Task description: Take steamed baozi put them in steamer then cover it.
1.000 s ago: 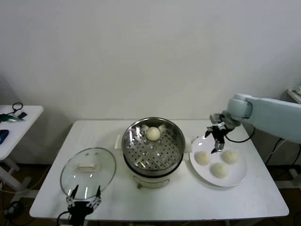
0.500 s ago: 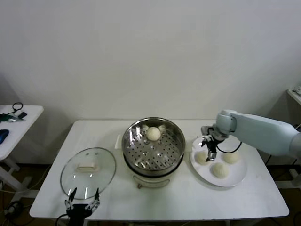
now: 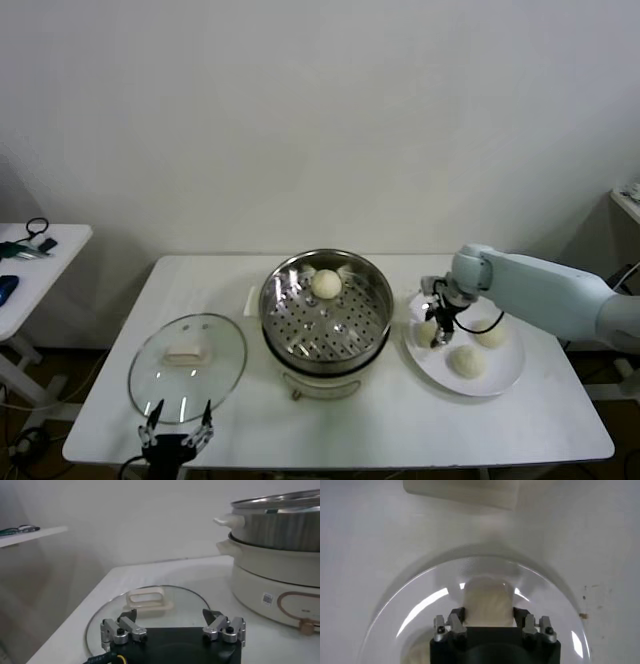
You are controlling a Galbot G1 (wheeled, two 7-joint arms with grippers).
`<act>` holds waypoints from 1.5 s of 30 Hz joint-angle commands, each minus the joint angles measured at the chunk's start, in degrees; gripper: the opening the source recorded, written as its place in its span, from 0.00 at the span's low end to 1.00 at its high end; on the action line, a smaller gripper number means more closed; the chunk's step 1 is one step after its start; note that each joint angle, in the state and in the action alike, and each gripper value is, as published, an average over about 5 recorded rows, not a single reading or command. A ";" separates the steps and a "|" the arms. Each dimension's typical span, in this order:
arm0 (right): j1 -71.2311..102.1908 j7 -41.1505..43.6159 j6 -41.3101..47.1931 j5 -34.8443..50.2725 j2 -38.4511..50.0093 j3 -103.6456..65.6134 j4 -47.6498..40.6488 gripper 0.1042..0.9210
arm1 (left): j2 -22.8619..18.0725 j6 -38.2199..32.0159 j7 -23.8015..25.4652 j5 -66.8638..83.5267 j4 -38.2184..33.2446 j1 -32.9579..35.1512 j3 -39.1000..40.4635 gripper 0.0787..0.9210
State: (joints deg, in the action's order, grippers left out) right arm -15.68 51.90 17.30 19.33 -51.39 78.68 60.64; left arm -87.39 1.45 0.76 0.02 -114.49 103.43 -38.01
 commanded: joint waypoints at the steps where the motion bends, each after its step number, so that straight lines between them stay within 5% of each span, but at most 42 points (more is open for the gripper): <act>1: -6.27 1.93 -0.41 1.14 0.30 1.82 1.93 0.65 | -0.01 -0.01 -0.07 -0.21 -0.10 0.10 0.17 0.88; 13: -43.34 10.96 -5.87 19.02 -3.43 21.09 9.96 0.65 | 0.25 -0.12 -0.44 -0.98 -0.08 0.52 1.29 0.88; 21: -46.21 6.47 -0.85 31.06 -11.35 15.88 18.09 0.65 | 0.32 -0.03 -0.37 -1.21 -0.48 0.32 2.02 0.88; 33: -31.71 -1.24 4.13 30.09 -25.78 11.70 15.95 0.65 | 0.73 0.27 -0.05 -1.07 -2.40 0.85 1.04 0.88; 45: -23.60 -3.09 5.54 25.18 -30.92 11.93 10.41 0.65 | 0.48 -0.16 -0.19 -0.96 -2.70 1.37 0.38 0.88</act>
State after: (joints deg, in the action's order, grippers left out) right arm -45.71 51.17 21.21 46.12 -75.81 90.89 74.05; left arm -86.86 1.35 0.59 -0.96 -117.00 104.76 -37.59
